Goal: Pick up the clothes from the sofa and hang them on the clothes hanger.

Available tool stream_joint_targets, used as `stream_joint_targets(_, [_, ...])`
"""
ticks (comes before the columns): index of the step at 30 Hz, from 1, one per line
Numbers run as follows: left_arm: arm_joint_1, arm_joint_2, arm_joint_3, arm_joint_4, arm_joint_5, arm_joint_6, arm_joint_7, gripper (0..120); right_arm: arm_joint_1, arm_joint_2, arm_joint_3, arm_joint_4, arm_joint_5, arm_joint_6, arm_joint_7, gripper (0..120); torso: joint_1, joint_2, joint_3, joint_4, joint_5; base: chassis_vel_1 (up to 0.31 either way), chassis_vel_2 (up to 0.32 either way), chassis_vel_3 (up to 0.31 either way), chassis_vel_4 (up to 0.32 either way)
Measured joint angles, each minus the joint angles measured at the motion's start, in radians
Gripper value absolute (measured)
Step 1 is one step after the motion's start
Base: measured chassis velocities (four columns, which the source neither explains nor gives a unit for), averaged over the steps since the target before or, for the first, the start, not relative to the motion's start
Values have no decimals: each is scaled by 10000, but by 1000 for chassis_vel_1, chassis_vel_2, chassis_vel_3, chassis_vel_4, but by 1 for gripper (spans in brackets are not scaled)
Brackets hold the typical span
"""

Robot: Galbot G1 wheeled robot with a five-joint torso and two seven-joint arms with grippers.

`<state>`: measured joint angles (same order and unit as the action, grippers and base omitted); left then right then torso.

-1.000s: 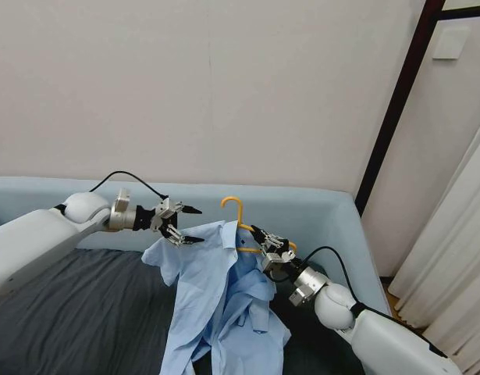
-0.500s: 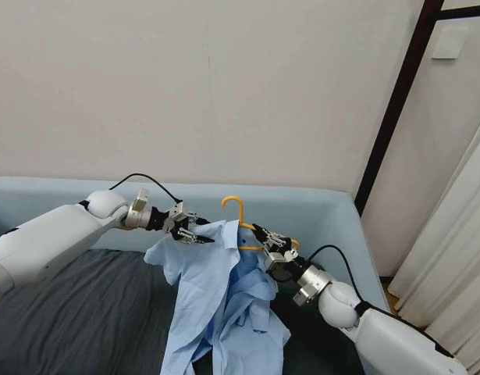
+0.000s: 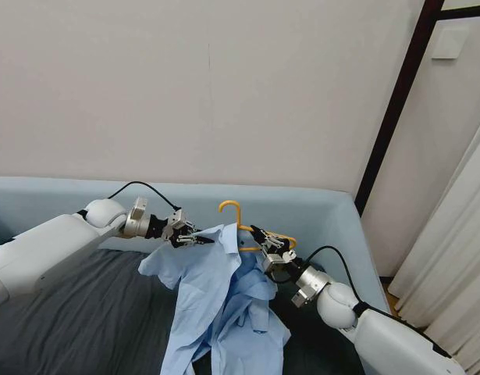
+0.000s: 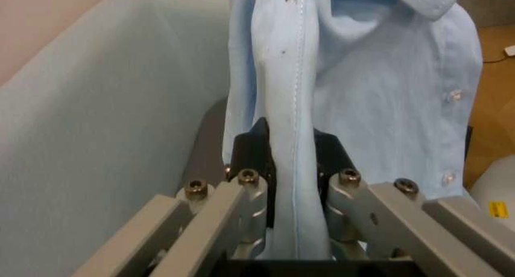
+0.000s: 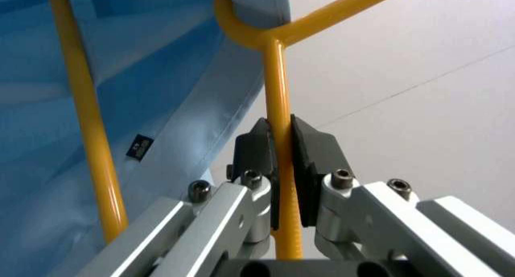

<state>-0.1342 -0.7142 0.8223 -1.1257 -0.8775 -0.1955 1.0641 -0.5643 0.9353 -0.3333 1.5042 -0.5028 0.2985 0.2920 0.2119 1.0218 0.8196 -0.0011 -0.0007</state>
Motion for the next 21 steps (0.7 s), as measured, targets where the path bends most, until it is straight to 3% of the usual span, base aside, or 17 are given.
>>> stream_joint_targets(9, [116,28,-135,-58,21,-27,-80,7,-49,-203,-138,361,435,-278,-38,4,0,1,0,-1,2,0,0,0,0])
stream_joint_targets(21, [192,119,-279,-89,-169,-87,-198,7,-669,-1026,282,2050,2506,-1393,348,46,-1,1,0,-1,2,0,0,0,0])
